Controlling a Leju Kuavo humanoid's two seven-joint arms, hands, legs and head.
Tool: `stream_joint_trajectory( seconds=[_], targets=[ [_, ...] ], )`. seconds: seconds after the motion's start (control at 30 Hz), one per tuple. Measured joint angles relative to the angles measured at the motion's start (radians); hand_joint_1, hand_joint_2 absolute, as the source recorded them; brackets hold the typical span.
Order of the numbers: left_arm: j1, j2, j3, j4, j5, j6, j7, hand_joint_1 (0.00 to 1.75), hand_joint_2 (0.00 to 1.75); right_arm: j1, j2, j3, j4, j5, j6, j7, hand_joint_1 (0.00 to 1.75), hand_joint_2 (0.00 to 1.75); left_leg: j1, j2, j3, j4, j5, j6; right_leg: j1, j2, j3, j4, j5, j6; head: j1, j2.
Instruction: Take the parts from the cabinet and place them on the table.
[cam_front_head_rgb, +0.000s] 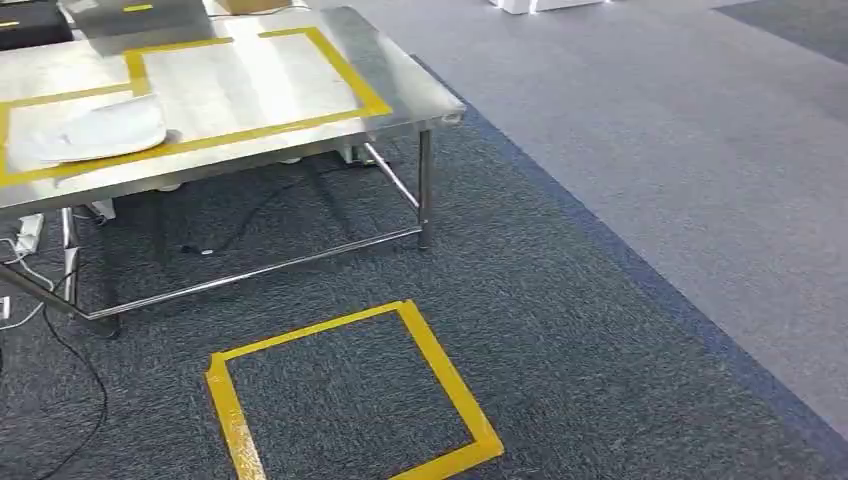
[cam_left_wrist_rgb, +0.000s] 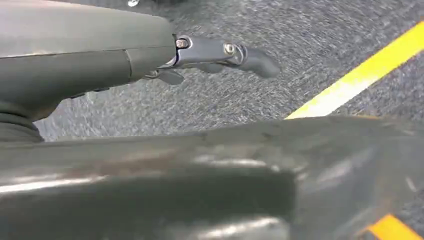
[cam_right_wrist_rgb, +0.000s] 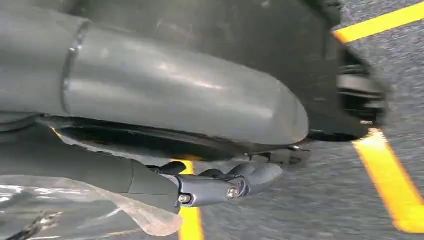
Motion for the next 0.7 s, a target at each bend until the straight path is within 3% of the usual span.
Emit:
stream_joint_trajectory(
  seconds=[0.03, 0.07, 0.1, 0.13, 0.17, 0.23, 0.3, 0.33, 0.37, 0.4, 0.47, 0.5, 0.53, 0.57, 0.6, 0.63, 0.67, 0.7],
  targets=[
    [0.0, 0.0, 0.0, 0.0, -0.001, 0.0, 0.0, 0.0, 0.0, 0.003, 0.0, -0.001, 0.0, 0.0, -0.003, 0.007, 0.0, 0.0, 0.0, 0.013, -0.004, 0.002, 0.002, -0.001, -0.002, -0.003, 0.01, -0.008, 0.016, 0.003, 0.0, 0.0],
    [-0.001, 0.0, -0.001, 0.0, -0.002, 0.0, 0.001, 0.0, 0.0, 0.004, 0.0, -0.002, 0.0, 0.0, -0.008, 0.013, 0.0, 0.0, 0.0, 0.025, -0.007, 0.004, 0.003, -0.004, -0.004, -0.009, 0.045, -0.064, 0.05, 0.004, 0.0, 0.0],
    [-0.002, -0.001, -0.001, 0.0, -0.002, 0.0, 0.001, 0.0, 0.0, 0.004, 0.0, -0.002, 0.0, 0.0, -0.013, 0.02, 0.0, 0.0, 0.001, 0.038, -0.008, 0.007, 0.003, -0.005, -0.005, -0.022, 0.1, -0.154, 0.091, 0.005, 0.0, 0.0],
    [-0.003, -0.002, -0.001, 0.0, -0.003, 0.0, 0.002, 0.0, 0.0, 0.001, 0.0, -0.004, 0.0, 0.0, -0.021, 0.028, 0.0, 0.0, 0.001, 0.048, -0.006, 0.01, 0.002, -0.008, -0.006, -0.054, 0.155, -0.243, 0.124, 0.004, 0.001, 0.0],
    [-0.004, -0.002, -0.001, 0.0, -0.003, 0.0, 0.004, 0.0, 0.0, -0.003, 0.0, -0.006, -0.001, -0.001, -0.026, 0.035, 0.0, 0.0, -0.002, 0.058, -0.005, 0.013, 0.001, -0.015, -0.004, -0.107, 0.185, -0.306, 0.119, 0.003, 0.0, 0.0],
    [-0.005, -0.001, -0.001, 0.0, -0.002, 0.002, 0.006, 0.0, 0.0, -0.008, 0.001, -0.01, -0.001, -0.01, -0.039, 0.048, 0.0, 0.0, -0.01, 0.076, -0.008, 0.02, 0.001, -0.028, 0.004, -0.089, 0.184, -0.315, 0.123, -0.025, -0.004, 0.0],
    [-0.007, -0.001, -0.001, 0.0, 0.001, 0.007, 0.006, 0.0, 0.0, -0.001, 0.001, -0.021, -0.001, -0.025, -0.045, 0.061, 0.0, 0.0, -0.007, 0.098, -0.004, 0.018, 0.003, -0.036, 0.008, -0.07, 0.17, -0.312, 0.125, -0.039, -0.003, 0.0],
    [-0.007, -0.001, -0.001, 0.0, 0.004, 0.01, 0.006, 0.0, 0.0, 0.001, 0.003, -0.027, -0.001, -0.034, -0.046, 0.064, 0.0, 0.0, -0.002, 0.089, -0.007, 0.023, -0.005, -0.045, 0.002, -0.058, 0.172, -0.317, 0.132, -0.049, -0.003, 0.0],
    [-0.007, -0.001, -0.001, 0.0, 0.01, 0.011, 0.006, 0.0, 0.0, 0.001, 0.005, -0.033, -0.001, -0.044, -0.046, 0.065, 0.0, 0.0, 0.001, 0.031, -0.014, 0.046, -0.032, -0.053, 0.001, -0.051, 0.175, -0.317, 0.136, -0.056, -0.007, 0.0],
    [-0.004, -0.001, 0.0, 0.0, 0.022, 0.013, 0.003, 0.0, 0.0, -0.002, 0.006, -0.042, -0.002, -0.054, -0.045, 0.064, 0.0, 0.0, 0.002, -0.012, -0.038, 0.11, -0.081, -0.055, 0.001, -0.037, 0.171, -0.316, 0.142, -0.063, -0.01, 0.0],
    [0.004, -0.001, 0.009, 0.0, 0.046, 0.013, -0.008, 0.0, 0.0, -0.005, 0.009, -0.058, -0.002, -0.074, -0.043, 0.06, 0.0, 0.0, 0.001, -0.032, -0.103, 0.277, -0.161, -0.055, 0.004, -0.006, 0.163, -0.315, 0.148, -0.07, -0.012, 0.0],
    [0.007, -0.001, 0.015, 0.0, 0.058, 0.013, -0.016, 0.0, 0.0, -0.003, 0.01, -0.066, -0.002, -0.082, -0.042, 0.058, 0.0, 0.0, 0.001, -0.032, -0.123, 0.328, -0.173, -0.054, 0.006, 0.01, 0.161, -0.314, 0.15, -0.07, -0.012, 0.0],
    [0.008, -0.001, 0.022, 0.0, 0.07, 0.015, -0.027, 0.0, 0.0, -0.002, 0.01, -0.076, -0.002, -0.092, -0.042, 0.058, 0.0, 0.0, 0.001, -0.032, -0.124, 0.333, -0.161, -0.051, 0.008, 0.025, 0.161, -0.314, 0.151, -0.07, -0.011, 0.0],
    [0.008, -0.002, 0.031, 0.0, 0.08, 0.018, -0.04, 0.0, 0.0, -0.001, 0.01, -0.085, -0.002, -0.1, -0.042, 0.057, 0.0, 0.0, 0.001, -0.033, -0.108, 0.296, -0.126, -0.047, 0.009, 0.04, 0.161, -0.312, 0.151, -0.069, -0.012, 0.0],
    [0.007, -0.003, 0.039, 0.0, 0.085, 0.022, -0.052, 0.0, 0.0, -0.001, 0.01, -0.094, -0.002, -0.105, -0.042, 0.057, 0.0, 0.0, 0.001, -0.038, -0.076, 0.22, -0.076, -0.042, 0.01, 0.056, 0.162, -0.31, 0.151, -0.068, -0.011, 0.0],
    [0.007, -0.005, 0.046, 0.0, 0.085, 0.027, -0.065, 0.0, 0.0, -0.002, 0.01, -0.103, -0.002, -0.113, -0.042, 0.057, 0.0, 0.0, 0.001, -0.06, -0.035, 0.123, -0.024, -0.035, 0.01, 0.073, 0.163, -0.308, 0.152, -0.068, -0.012, 0.0],
    [0.008, -0.004, 0.05, 0.0, 0.085, 0.031, -0.074, 0.0, 0.0, -0.002, 0.011, -0.112, -0.003, -0.121, -0.041, 0.058, 0.0, 0.0, 0.002, -0.116, -0.014, 0.059, -0.002, -0.027, 0.007, 0.083, 0.155, -0.308, 0.152, -0.066, -0.011, 0.0],
    [0.008, -0.005, 0.055, 0.0, 0.085, 0.033, -0.079, 0.0, 0.0, -0.006, 0.011, -0.122, -0.005, -0.13, -0.04, 0.059, 0.0, 0.0, 0.006, -0.129, -0.007, 0.039, -0.006, -0.024, 0.015, 0.097, 0.152, -0.297, 0.151, -0.06, -0.011, 0.0]
  ],
)
